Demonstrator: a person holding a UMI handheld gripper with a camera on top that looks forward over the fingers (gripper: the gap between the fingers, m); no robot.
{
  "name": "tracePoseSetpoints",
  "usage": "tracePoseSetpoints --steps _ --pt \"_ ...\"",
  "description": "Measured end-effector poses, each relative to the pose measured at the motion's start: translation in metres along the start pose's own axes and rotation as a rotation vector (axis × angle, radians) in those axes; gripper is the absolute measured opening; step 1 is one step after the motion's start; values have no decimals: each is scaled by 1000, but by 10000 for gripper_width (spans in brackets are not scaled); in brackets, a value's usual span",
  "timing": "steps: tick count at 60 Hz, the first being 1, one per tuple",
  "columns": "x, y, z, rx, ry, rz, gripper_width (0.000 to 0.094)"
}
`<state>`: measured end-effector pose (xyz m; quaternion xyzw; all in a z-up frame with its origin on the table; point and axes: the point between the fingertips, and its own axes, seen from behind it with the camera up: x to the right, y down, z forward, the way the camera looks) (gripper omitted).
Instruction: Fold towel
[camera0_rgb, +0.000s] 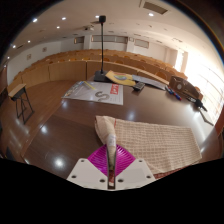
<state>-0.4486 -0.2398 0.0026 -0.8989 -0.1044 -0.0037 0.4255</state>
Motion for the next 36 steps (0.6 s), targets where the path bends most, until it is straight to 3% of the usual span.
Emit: tracePoseSetpoints --steps 6,15,21,27,32,36 --pt "-14 -22 -19 21 -105 83 58" --pt "8 -92 -78 160 -231 252 57" --pt "65 -106 -87 202 -201 319 57" --pt "125 -80 -62 157 -105 350 74" --pt "167 -41 -37 86 -42 362 173" --pt "198 -12 -24 39 13 358 370"
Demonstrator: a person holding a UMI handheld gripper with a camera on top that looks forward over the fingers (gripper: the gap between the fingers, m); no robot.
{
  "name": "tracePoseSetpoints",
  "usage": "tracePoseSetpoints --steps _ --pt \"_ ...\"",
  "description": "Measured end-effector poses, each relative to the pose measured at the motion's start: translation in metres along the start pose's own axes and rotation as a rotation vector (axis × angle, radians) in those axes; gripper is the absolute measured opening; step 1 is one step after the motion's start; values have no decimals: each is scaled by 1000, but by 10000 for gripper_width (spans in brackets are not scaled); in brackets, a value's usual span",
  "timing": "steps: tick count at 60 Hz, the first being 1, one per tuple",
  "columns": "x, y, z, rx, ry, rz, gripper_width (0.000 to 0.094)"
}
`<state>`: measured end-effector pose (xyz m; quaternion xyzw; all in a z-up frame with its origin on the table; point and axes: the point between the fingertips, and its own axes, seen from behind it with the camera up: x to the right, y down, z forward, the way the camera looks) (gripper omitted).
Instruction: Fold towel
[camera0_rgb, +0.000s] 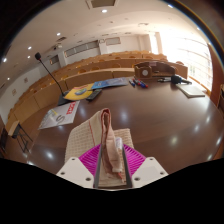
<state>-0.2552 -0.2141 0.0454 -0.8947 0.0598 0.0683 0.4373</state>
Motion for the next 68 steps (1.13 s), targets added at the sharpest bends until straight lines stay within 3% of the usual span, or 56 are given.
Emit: tracePoseSetpoints --steps 6,10,36,51,68 --pt "53 1 -1 -3 118 -22 673" --pt "69 -3 -9 3 127 -40 847" --pt "18 -18 -137 84 103 -190 849" --pt "-20 22 -235 111 145 -208 849" --pt "-51 63 -293 100 148 -221 846"
